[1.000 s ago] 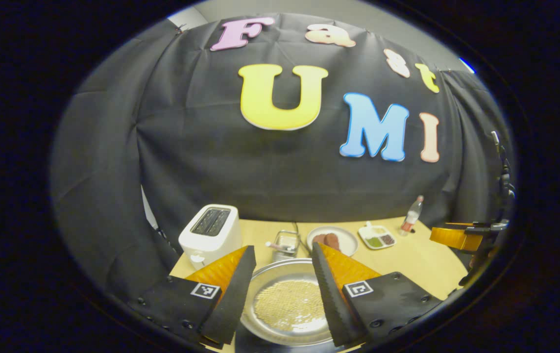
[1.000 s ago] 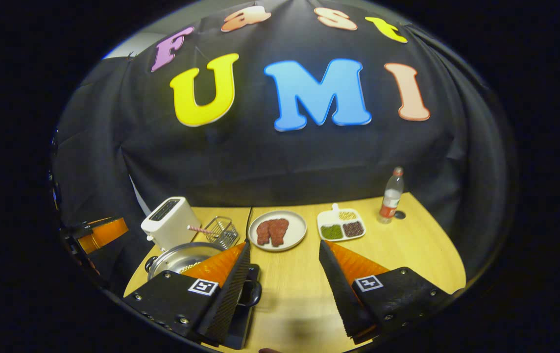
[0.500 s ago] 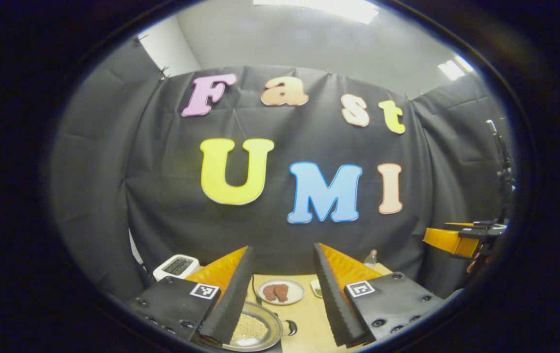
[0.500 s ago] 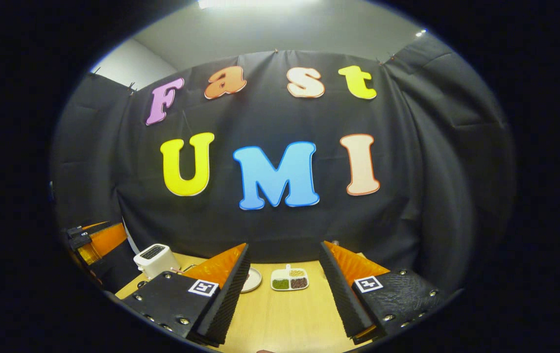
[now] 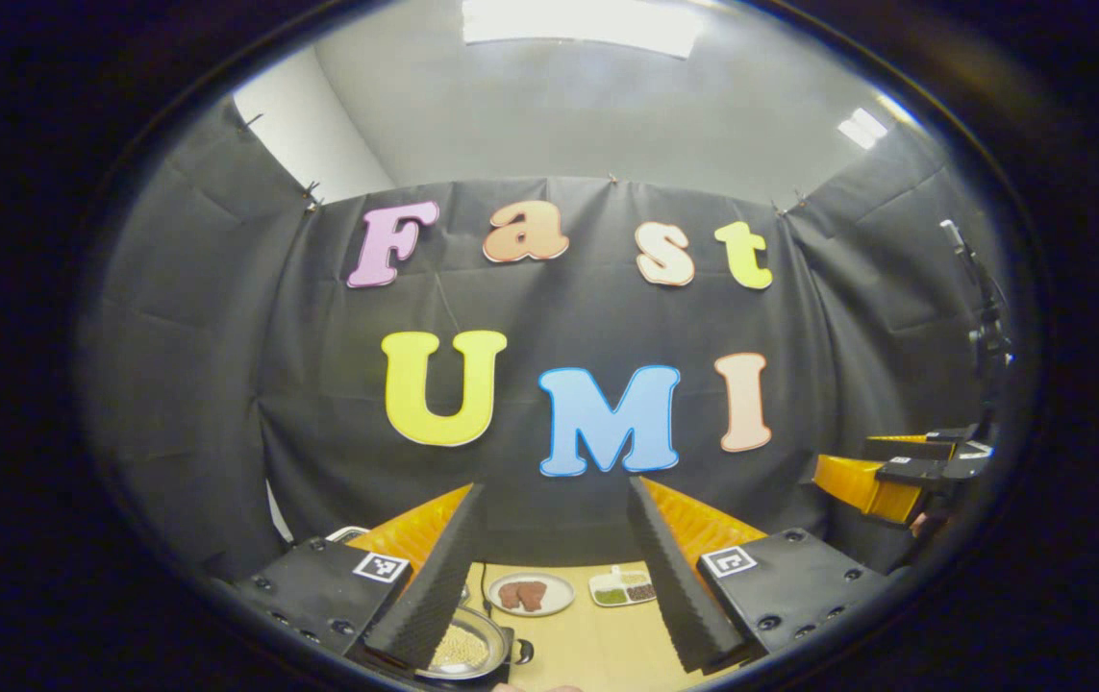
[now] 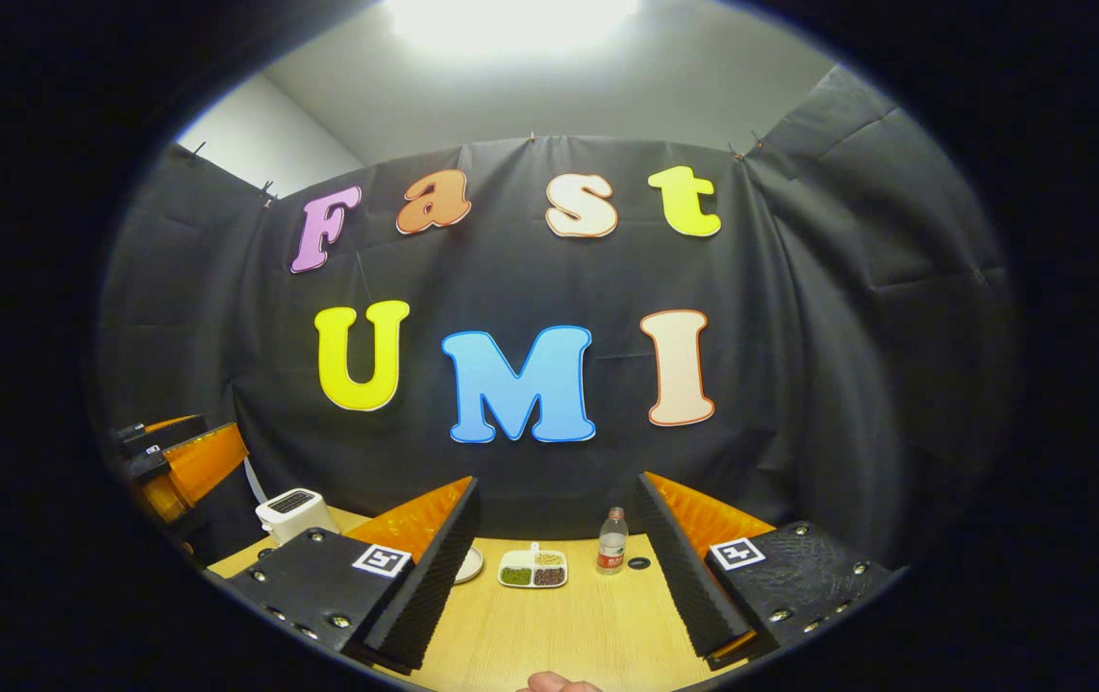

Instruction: First push the handle of the pot to place it horizontally, then grasp the pot with both hands and set it on the induction cooktop.

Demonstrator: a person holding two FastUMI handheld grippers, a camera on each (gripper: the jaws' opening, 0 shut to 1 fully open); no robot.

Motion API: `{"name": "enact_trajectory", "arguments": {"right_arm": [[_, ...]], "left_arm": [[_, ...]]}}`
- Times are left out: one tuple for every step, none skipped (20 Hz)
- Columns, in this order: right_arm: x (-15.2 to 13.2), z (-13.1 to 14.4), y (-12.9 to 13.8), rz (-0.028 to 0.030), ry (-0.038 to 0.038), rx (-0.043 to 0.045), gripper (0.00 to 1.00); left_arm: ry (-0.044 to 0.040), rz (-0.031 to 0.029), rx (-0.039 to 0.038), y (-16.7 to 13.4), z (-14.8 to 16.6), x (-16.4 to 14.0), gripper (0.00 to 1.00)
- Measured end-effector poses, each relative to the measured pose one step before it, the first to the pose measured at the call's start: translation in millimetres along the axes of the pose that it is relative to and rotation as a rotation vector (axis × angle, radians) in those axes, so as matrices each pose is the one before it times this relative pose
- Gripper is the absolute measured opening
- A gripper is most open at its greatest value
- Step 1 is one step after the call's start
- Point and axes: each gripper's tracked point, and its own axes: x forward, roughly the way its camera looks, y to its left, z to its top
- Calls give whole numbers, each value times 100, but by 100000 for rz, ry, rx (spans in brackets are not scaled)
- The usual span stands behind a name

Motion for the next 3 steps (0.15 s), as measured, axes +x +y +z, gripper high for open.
{"name": "enact_trajectory", "arguments": {"right_arm": [[-89, -103, -284, 830, 174, 664, 90], [-130, -58, -154, 763, -203, 450, 97], [-232, -66, -256, 80, -438, 238, 90]], "left_arm": [[677, 1086, -258, -124, 11, -483, 99], [-649, 1763, 156, -316, 196, -1023, 99], [-465, 1082, 189, 92, 131, -566, 99]]}}
